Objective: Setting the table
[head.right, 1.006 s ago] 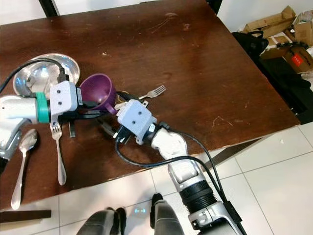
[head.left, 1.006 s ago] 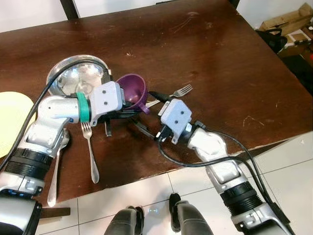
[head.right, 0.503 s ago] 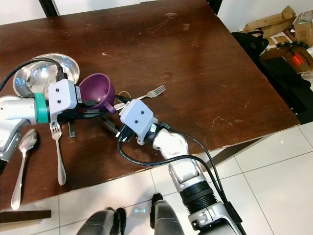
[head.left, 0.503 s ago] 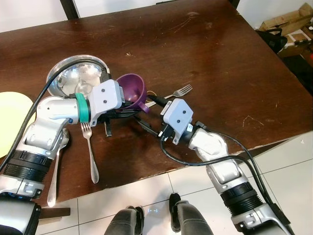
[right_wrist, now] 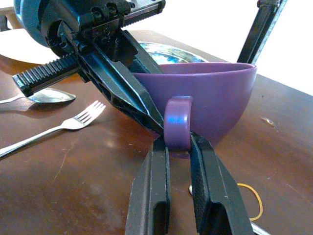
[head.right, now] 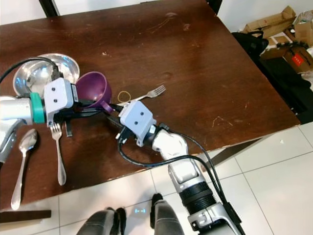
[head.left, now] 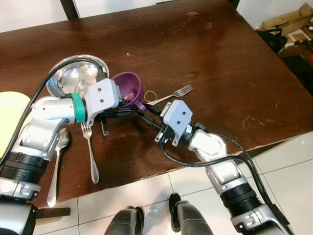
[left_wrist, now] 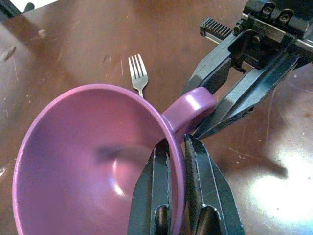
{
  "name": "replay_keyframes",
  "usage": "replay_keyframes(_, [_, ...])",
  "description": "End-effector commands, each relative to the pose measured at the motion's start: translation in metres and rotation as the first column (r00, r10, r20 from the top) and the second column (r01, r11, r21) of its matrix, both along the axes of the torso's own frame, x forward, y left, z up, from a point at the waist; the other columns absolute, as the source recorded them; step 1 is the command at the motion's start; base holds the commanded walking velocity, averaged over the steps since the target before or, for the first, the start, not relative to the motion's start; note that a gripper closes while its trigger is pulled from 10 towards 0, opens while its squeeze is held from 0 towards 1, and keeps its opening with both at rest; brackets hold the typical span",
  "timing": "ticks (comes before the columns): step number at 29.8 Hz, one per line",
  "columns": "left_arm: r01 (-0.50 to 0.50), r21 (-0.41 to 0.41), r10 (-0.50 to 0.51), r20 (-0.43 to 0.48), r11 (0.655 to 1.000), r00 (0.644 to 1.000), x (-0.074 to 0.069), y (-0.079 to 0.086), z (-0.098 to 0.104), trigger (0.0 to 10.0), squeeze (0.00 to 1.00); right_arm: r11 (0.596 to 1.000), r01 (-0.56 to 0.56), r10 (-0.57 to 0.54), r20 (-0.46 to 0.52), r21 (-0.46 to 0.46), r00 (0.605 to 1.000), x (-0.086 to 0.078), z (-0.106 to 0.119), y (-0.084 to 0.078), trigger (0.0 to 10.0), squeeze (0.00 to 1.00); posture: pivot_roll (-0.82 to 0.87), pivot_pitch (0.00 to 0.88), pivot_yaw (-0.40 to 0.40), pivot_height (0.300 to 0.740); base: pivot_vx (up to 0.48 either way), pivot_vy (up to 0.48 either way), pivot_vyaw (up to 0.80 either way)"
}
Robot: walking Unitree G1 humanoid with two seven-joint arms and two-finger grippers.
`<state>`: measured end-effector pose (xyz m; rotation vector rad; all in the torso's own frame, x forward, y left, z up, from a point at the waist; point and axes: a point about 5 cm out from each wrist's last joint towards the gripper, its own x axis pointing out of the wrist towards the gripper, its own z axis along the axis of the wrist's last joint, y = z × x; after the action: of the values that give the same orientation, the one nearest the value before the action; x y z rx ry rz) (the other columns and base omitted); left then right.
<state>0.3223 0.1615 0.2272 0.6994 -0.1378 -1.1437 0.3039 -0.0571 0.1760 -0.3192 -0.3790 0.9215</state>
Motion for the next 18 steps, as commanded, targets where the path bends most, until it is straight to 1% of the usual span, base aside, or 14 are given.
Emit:
replay_keyframes(1, [0.098, 0.030, -0.097, -0.041, 0.995, 0.994, -0.009, -0.015, -0.013, 10.0, 0.00, 0.999, 0.001, 0.000, -0.003, 0.048, 1.000, -0.001, 0.003, 0.005, 0.0, 0.00, 0.03, 0.191, 0.095, 0.740, 0.000, 0.000, 0.00])
replay_keyframes(3, [0.099, 0.027, -0.098, -0.043, 0.995, 0.994, -0.010, -0.016, -0.014, 10.0, 0.00, 0.998, 0.010, -0.010, -0.008, 0.061, 1.000, 0.000, 0.003, 0.004, 0.0, 0.00, 0.03, 0.192, 0.097, 0.740, 0.000, 0.000, 0.00])
replay_keyframes(4, [0.094, 0.018, -0.093, -0.039, 0.995, 0.995, -0.011, -0.019, -0.017, 10.0, 0.00, 0.995, 0.039, -0.037, -0.020, 0.087, 0.999, 0.001, 0.003, 0.003, 0.0, 0.00, 0.03, 0.194, 0.098, 0.740, 0.000, 0.000, 0.00])
replay_keyframes(8, [0.098, 0.013, -0.097, -0.041, 0.995, 0.994, -0.013, -0.022, -0.020, 10.0, 0.00, 0.993, 0.057, -0.054, -0.033, 0.104, 0.998, 0.002, 0.002, 0.003, 0.0, 0.00, 0.03, 0.194, 0.098, 0.740, 0.000, 0.000, 0.00])
replay_keyframes(9, [0.103, 0.011, -0.102, -0.046, 0.995, 0.994, -0.015, -0.023, -0.022, 10.0, 0.00, 0.992, 0.056, -0.052, -0.037, 0.110, 0.998, 0.001, 0.002, 0.004, 10.0, 0.00, 0.03, 0.195, 0.098, 0.740, 0.000, 0.000, 0.00])
replay_keyframes(15, [0.109, 0.002, -0.109, -0.052, 0.994, 0.993, -0.016, -0.026, -0.023, 10.0, 0.00, 0.993, 0.043, -0.038, -0.040, 0.111, 0.998, -0.001, 0.001, 0.007, 10.0, 0.00, 0.03, 0.193, 0.099, 0.740, 0.000, 0.000, 0.00])
replay_keyframes(16, [0.109, 0.000, -0.109, -0.051, 0.994, 0.993, -0.016, -0.027, -0.022, 10.0, 0.00, 0.993, 0.042, -0.037, -0.043, 0.112, 0.998, -0.001, 0.001, 0.007, 10.0, 1.00, 0.03, 0.190, 0.099, 0.740, 0.000, 0.000, 0.00])
replay_keyframes(18, [0.109, -0.001, -0.109, -0.049, 0.994, 0.993, -0.016, -0.027, -0.022, 10.0, 0.00, 0.993, 0.042, -0.037, -0.044, 0.113, 0.998, 0.000, 0.002, 0.007, 10.0, 1.00, 0.03, 0.190, 0.099, 0.740, 0.000, 0.000, 0.00])
